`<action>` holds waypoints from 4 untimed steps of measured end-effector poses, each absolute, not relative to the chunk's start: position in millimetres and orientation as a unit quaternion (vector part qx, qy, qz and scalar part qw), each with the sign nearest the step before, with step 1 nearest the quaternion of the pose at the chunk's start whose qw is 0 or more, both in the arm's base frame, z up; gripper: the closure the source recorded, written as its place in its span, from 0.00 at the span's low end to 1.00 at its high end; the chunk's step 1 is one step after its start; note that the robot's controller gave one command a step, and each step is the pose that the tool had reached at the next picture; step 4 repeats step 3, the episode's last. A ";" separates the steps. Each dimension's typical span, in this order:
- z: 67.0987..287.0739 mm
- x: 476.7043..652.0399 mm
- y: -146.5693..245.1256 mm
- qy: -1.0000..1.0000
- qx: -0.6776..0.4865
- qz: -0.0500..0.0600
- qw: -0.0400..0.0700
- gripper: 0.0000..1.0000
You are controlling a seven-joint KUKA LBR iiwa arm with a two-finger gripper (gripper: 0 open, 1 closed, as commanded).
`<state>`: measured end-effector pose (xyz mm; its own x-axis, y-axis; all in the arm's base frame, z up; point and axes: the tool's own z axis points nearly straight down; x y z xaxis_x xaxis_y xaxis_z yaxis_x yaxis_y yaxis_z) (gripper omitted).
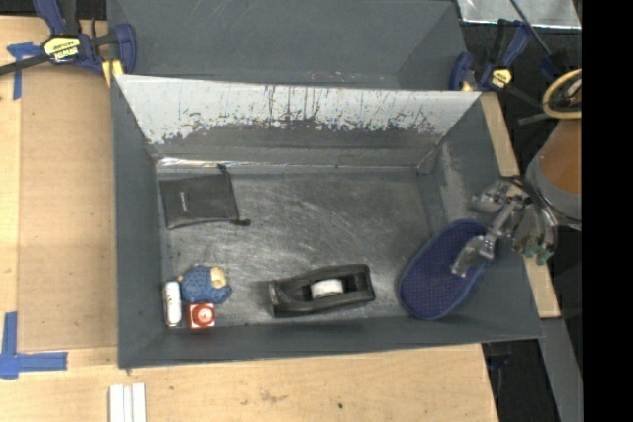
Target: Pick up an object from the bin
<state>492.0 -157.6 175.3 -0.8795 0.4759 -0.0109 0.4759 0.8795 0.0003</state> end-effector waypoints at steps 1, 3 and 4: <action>76.9 527.8 -135.6 0.985 -0.174 0.002 0.002 0.00; 202.5 557.3 -87.5 0.956 -0.294 -0.002 0.005 1.00; 202.5 557.3 -87.5 0.956 -0.294 -0.002 0.005 1.00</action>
Offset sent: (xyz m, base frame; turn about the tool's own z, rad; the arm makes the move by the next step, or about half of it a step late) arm 0.0320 0.0188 -0.1040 -0.8452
